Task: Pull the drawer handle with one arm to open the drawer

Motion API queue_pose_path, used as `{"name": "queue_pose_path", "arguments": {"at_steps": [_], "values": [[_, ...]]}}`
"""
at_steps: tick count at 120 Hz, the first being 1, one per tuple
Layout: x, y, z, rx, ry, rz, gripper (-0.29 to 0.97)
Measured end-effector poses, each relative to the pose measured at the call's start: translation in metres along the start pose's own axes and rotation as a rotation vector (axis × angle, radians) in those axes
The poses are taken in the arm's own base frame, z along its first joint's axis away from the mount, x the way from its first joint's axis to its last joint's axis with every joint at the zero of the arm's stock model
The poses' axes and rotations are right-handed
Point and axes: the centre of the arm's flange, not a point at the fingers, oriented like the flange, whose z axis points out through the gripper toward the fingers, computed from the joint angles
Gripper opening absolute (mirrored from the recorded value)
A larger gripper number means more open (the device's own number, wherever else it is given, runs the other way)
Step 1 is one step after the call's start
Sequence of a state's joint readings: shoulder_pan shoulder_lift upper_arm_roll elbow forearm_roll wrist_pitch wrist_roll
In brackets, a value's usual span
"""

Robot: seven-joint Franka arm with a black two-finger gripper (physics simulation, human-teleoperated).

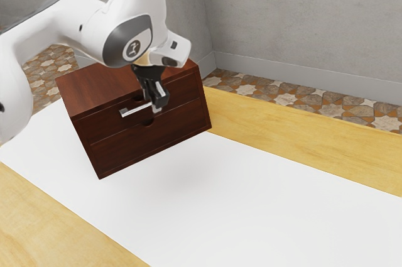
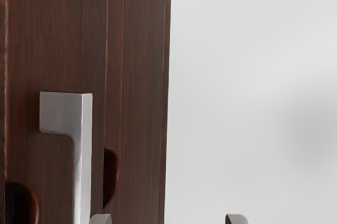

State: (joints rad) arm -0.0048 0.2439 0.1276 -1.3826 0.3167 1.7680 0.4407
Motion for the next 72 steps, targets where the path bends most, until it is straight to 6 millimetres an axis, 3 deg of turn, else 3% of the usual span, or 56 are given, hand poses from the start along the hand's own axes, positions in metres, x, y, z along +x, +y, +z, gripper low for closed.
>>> {"name": "queue_pose_path", "arguments": {"at_steps": [16,72], "values": [[-0.006,-0.021,0.018,0.005,0.000,-0.048,0.19],[0.006,-0.020,0.047,0.048,-0.033,-0.045,0.15]]}}
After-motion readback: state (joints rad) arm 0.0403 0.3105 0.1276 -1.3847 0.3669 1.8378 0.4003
